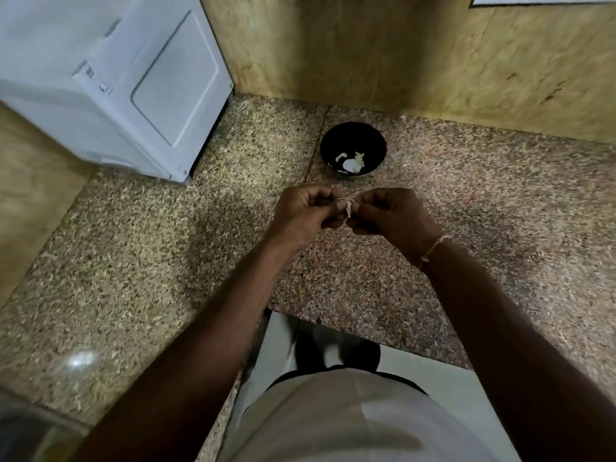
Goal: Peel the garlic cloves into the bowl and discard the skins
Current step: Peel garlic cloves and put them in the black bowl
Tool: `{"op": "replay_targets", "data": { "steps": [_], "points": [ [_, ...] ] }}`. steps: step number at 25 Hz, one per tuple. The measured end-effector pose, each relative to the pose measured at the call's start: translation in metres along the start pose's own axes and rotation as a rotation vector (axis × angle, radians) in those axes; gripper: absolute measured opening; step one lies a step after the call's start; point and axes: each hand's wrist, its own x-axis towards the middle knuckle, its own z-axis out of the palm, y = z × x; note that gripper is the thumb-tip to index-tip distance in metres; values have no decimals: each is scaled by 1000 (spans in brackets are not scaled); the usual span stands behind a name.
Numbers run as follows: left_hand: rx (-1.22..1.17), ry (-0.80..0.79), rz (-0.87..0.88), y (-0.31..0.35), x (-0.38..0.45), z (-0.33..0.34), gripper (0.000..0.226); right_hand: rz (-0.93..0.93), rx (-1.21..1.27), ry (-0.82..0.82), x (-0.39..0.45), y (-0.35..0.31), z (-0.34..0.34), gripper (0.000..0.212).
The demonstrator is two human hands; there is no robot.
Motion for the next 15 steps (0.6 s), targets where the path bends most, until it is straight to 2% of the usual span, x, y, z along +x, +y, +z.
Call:
{"op": "replay_targets", "data": {
  "steps": [5,10,13,15],
  "points": [
    [6,62,-53,-19,-10,1,13,41,26,-98,14,26,0,23],
    [176,163,-57,-45,-17,6,4,65,-126,-203,23,53,8,15],
    [338,219,-59,-60,-21,6,14,54,-220,-174,23,67,20,16],
    [346,255,-96,-74,-19,-2,22,75,-244,-167,29,75,32,17]
  ]
}}
